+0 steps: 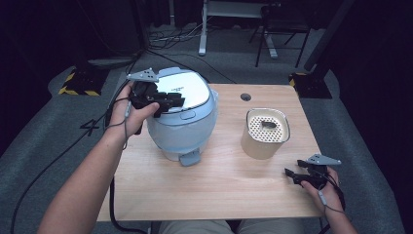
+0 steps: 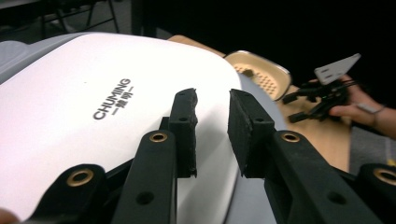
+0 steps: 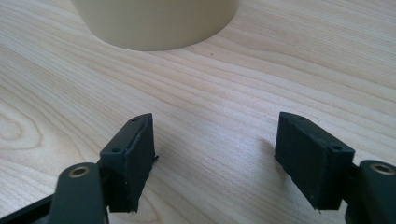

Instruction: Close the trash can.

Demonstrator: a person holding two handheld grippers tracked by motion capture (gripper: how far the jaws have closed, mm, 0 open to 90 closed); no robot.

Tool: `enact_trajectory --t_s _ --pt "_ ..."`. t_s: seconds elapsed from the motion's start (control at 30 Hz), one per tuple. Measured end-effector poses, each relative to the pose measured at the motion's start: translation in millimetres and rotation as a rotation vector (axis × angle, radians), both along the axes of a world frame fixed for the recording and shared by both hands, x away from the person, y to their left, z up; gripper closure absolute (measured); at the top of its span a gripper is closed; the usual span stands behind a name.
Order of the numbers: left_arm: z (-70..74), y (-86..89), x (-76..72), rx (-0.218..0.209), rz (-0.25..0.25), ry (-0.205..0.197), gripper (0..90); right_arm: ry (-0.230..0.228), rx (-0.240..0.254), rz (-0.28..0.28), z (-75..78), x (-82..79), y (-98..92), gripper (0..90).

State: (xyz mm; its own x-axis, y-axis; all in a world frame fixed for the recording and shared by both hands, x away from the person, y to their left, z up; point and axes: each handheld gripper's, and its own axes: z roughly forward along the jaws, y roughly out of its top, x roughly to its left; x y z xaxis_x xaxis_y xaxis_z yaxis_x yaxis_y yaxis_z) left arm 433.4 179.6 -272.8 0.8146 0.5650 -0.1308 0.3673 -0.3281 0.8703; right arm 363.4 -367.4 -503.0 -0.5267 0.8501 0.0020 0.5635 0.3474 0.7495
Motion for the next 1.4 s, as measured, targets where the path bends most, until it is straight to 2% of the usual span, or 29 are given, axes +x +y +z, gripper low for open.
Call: enact_trajectory --t_s 0.23,0.4,0.6,0.63,0.7,0.83,0.9,0.97,1.03,1.17,1.33,1.4 --pt "0.0 -7.3 -1.4 0.036 0.011 -0.038 68.6 0.001 -0.001 0.001 0.1 -0.1 0.0 28.7" --pt "-0.7 -11.1 -3.9 0.086 0.023 -0.096 69.5 0.0 -0.002 0.003 0.1 -0.2 0.1 28.7" --pt "0.3 -14.2 -4.7 0.105 0.034 -0.094 69.7 0.0 -0.003 0.007 0.1 -0.3 0.3 28.8" --pt "-0.7 -15.3 -4.7 0.141 0.036 -0.104 70.4 0.0 -0.003 0.007 0.1 -0.3 0.3 28.7" --pt "-1.5 -16.5 -5.6 0.143 0.042 -0.119 70.9 0.0 -0.003 0.008 0.1 -0.3 0.4 28.8" --pt "-3.1 -13.9 -4.0 0.109 0.042 -0.109 70.6 0.0 -0.002 0.011 0.1 -0.4 0.4 28.9" --pt "-2.9 -13.6 -3.6 0.1 0.051 -0.103 61.2 0.0 -0.002 0.01 0.1 -0.4 0.4 28.9" --pt "-1.1 -13.4 -5.2 0.094 0.054 -0.086 46.9 0.0 -0.002 0.01 0.1 -0.3 0.4 28.9" --pt "0.9 -12.8 -10.2 0.09 0.051 -0.118 42.6 0.001 -0.002 0.011 0.1 -0.3 0.3 28.9" --pt "5.2 -13.5 -31.5 0.069 0.036 -0.139 35.6 0.002 0.001 0.016 0.2 0.2 -0.2 28.9" --pt "1.1 -11.0 -60.6 0.091 0.034 -0.168 33.3 0.004 0.002 0.03 0.2 1.9 -0.4 27.2" --pt "-4.4 -9.2 -70.9 0.096 0.042 -0.162 33.0 0.007 0.001 0.041 0.1 2.9 -0.5 25.7"
